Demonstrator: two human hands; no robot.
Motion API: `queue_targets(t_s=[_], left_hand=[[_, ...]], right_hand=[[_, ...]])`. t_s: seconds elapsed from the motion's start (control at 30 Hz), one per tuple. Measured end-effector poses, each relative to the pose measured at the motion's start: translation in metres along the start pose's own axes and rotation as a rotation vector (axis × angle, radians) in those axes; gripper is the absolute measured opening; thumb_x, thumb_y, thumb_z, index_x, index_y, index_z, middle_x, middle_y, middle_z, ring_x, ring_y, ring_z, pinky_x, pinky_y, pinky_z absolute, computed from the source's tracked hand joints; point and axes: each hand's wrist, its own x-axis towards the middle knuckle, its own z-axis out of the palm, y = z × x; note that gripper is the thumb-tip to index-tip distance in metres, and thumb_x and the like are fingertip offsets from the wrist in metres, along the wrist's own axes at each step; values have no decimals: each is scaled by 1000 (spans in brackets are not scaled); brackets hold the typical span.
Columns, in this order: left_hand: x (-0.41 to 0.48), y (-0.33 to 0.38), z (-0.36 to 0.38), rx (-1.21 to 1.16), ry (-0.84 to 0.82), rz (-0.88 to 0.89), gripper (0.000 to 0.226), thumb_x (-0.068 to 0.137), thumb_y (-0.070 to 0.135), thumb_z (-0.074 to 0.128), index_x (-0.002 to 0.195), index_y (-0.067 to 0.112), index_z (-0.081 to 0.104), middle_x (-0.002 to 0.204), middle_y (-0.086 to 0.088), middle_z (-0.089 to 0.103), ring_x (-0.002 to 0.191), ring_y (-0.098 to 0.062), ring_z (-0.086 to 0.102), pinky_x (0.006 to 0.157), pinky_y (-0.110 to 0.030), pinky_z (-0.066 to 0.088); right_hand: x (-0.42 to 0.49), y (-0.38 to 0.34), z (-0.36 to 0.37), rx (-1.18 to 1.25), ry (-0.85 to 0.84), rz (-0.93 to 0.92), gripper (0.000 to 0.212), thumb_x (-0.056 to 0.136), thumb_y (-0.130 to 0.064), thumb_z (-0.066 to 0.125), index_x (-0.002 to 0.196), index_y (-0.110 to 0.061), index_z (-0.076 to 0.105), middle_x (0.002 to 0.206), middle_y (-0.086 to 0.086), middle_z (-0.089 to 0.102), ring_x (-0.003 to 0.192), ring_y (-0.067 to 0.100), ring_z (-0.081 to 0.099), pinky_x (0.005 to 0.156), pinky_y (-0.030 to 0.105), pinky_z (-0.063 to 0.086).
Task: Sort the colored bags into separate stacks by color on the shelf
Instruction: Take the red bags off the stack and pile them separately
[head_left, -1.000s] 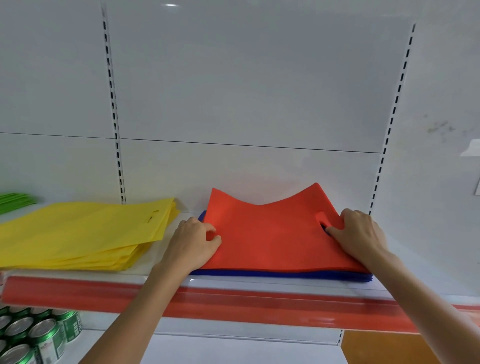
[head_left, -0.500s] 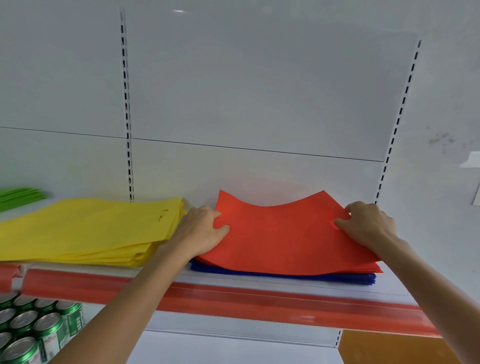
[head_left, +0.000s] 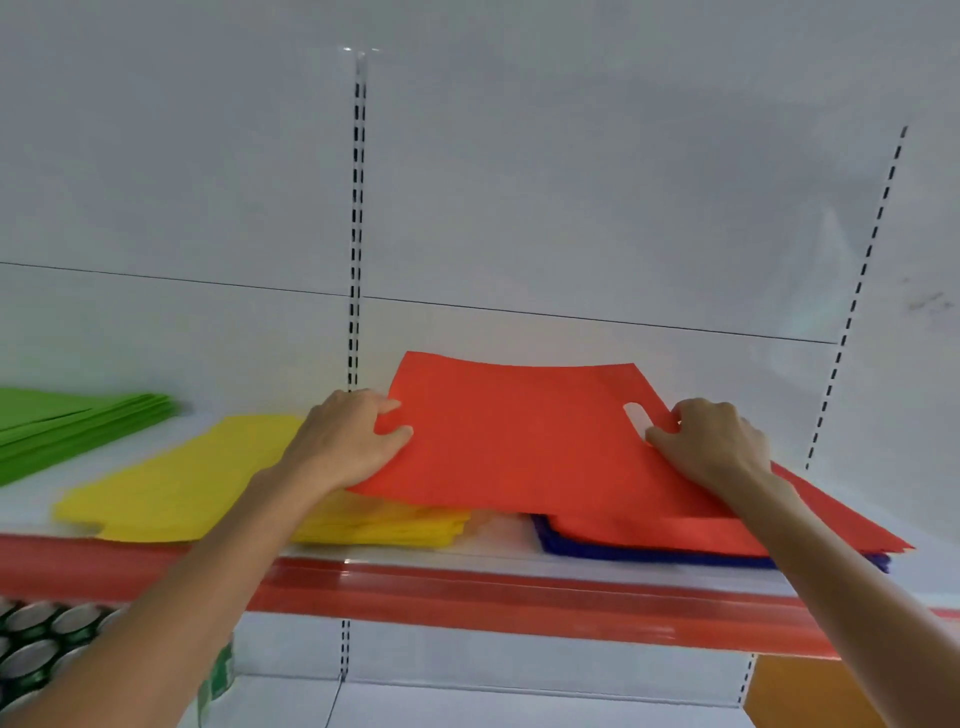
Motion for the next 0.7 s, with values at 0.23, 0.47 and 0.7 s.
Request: queue_targets(t_s=[0.23, 0.47, 0.7], left_hand=[[-2, -129, -63, 9, -31, 2, 45, 90, 37, 54, 131, 19, 53, 138, 1, 49, 128, -22, 43, 108, -36, 32], [2, -220, -120, 13, -2, -22, 44, 89, 34, 55, 130, 17, 54, 137, -1, 50, 126, -24, 45, 106, -36, 34], [-4, -312, -159, -28, 72, -76, 43, 88, 31, 58, 127, 14, 57, 136, -2, 52, 127, -22, 46, 106, -32, 33]], right_hand=[[-45, -141, 14, 40, 15, -1, 49, 91, -50, 47, 116, -11, 60, 114, 14, 62, 105, 36, 57, 82, 37, 43], [-63, -247, 19, 59, 15, -61, 46, 92, -46, 46, 119, -11, 59, 115, 12, 63, 105, 34, 58, 84, 37, 44], [-78, -348, 32, 34, 3, -132, 42, 92, -45, 47, 116, -13, 59, 112, 11, 62, 101, 32, 58, 76, 34, 41]])
